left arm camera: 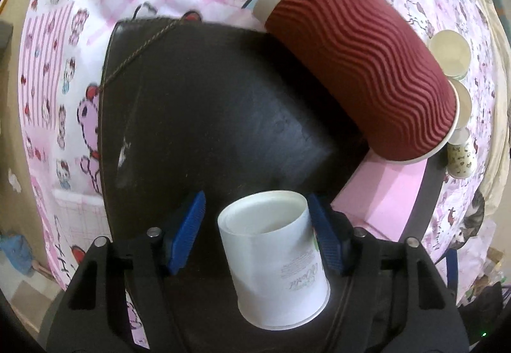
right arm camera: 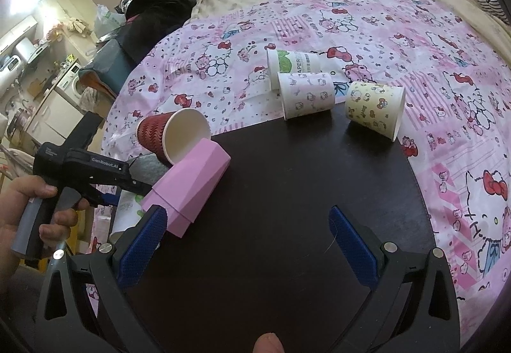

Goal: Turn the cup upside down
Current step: 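Lift the white cup with the left tool and rotate it onto its end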

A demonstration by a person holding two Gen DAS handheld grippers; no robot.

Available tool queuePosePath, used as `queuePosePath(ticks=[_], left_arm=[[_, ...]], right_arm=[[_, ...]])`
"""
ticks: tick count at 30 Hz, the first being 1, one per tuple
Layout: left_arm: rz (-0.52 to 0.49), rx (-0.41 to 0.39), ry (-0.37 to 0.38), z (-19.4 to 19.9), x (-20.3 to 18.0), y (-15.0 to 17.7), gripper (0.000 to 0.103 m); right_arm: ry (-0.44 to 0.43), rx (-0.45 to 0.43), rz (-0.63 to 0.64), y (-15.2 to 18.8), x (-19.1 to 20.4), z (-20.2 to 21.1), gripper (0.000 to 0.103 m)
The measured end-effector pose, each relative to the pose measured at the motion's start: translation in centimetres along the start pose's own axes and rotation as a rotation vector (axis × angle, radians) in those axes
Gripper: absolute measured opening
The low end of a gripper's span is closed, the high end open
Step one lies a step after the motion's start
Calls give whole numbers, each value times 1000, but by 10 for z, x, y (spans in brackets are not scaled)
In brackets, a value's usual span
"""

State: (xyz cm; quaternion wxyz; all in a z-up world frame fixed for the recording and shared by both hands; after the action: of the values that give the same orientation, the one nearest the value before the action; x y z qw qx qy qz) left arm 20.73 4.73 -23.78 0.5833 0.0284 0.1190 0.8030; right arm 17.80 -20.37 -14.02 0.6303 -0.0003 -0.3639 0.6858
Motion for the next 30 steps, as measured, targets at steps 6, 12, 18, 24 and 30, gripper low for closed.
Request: queuePosePath(ticks=[6,12,18,24,30], left_arm=[[-9,-48,-18,16,5,4,65],[-12,-52,-30,9,6,5,49],[-45,-104,-81,13,1,3,11],[-11,-129,-39,33,14,1,42],[120,-201,0,66,45,14,71]], right_arm=[[-7,-2,1,0,2,1,103],[-20,-4,11,1,9,2,103],[-19,-3,14,3,8,4,103],[-25,-5,7,2,9,4,103],[-33,-5,25,3,16,4,103]])
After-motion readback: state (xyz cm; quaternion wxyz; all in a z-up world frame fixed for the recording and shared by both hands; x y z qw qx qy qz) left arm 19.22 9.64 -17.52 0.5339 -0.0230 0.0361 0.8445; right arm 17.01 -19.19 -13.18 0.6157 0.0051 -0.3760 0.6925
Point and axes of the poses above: each gripper's, at about its wrist camera, not at the fingertips, and z roughly against the way its jaws point, x to its left, y to its underside, the point moved 9 cm from there along -z, roughly the way its jaws point, and after that the axes turned 8 degrees about -y, right-handed, at the moved point
